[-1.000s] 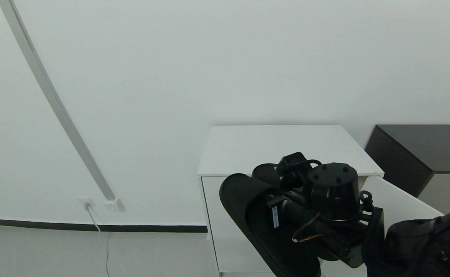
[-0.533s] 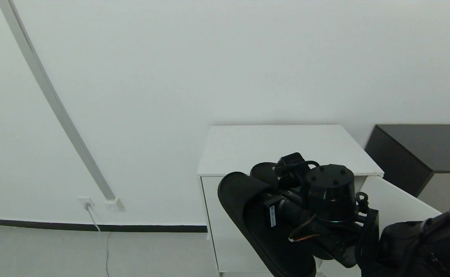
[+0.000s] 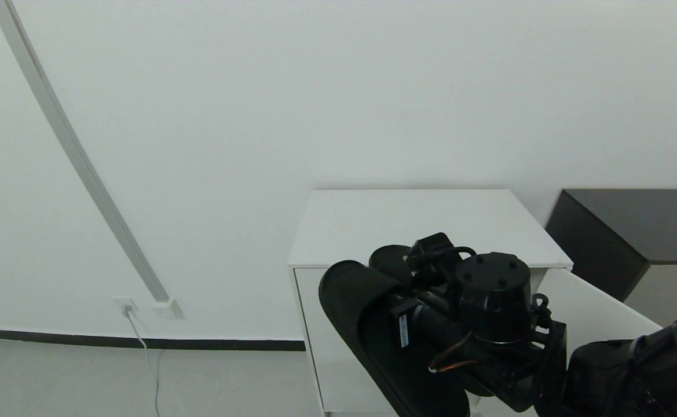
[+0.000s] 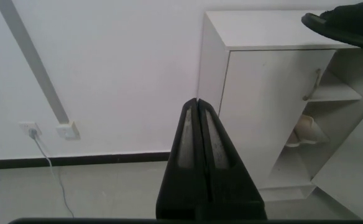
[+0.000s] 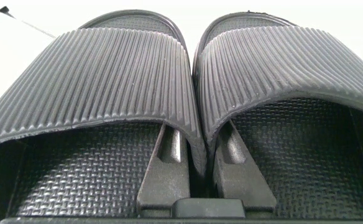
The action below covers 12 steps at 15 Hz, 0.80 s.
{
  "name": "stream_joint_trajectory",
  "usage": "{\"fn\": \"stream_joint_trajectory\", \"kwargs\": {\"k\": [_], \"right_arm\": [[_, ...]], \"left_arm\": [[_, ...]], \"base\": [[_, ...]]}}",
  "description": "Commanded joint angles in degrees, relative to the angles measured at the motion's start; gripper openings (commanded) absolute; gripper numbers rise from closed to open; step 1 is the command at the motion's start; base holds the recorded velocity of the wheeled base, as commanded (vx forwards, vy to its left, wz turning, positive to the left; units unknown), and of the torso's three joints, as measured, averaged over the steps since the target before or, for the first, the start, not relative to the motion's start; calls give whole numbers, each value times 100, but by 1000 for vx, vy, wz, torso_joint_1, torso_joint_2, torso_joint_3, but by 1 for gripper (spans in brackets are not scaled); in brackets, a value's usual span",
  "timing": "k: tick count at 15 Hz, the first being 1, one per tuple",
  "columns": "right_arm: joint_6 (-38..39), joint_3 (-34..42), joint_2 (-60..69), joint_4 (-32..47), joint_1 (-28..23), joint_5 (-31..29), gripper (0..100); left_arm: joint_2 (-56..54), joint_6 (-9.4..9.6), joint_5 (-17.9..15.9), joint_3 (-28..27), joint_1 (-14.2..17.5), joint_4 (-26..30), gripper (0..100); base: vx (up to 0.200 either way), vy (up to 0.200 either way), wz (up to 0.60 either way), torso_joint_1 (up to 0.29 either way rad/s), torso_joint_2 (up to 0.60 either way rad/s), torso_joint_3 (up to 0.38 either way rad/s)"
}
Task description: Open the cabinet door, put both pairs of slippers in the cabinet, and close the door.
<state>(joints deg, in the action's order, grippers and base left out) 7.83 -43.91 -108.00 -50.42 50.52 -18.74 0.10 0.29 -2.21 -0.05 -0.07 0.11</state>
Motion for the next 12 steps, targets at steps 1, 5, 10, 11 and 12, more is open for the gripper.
{"fn": "stream_joint_trajectory", "kwargs": {"k": [1,5,10,11,12], "right_arm": [[0,-12,-28,-3,11,2,0],[0,40,-28,-12,2,2,0],[0,67,-64,-214,2,2,0],[-36,199,-64,-442,2,37,0],[-123,251,-64,-530,2,37,0]], "left_arm": [[-1,6,1,5,-1,-2,0],[-1,6,1,5,-1,-2,0],[-1,6,1,5,-1,-2,0],[-1,6,1,5,-1,-2,0],[-1,6,1,5,-1,-2,0]], "base": [[0,-200,0,2,-2,2],[0,-200,0,4,4,4],[0,-200,0,2,2,2],[0,0,0,0,0,0],[0,0,0,0,0,0]]}}
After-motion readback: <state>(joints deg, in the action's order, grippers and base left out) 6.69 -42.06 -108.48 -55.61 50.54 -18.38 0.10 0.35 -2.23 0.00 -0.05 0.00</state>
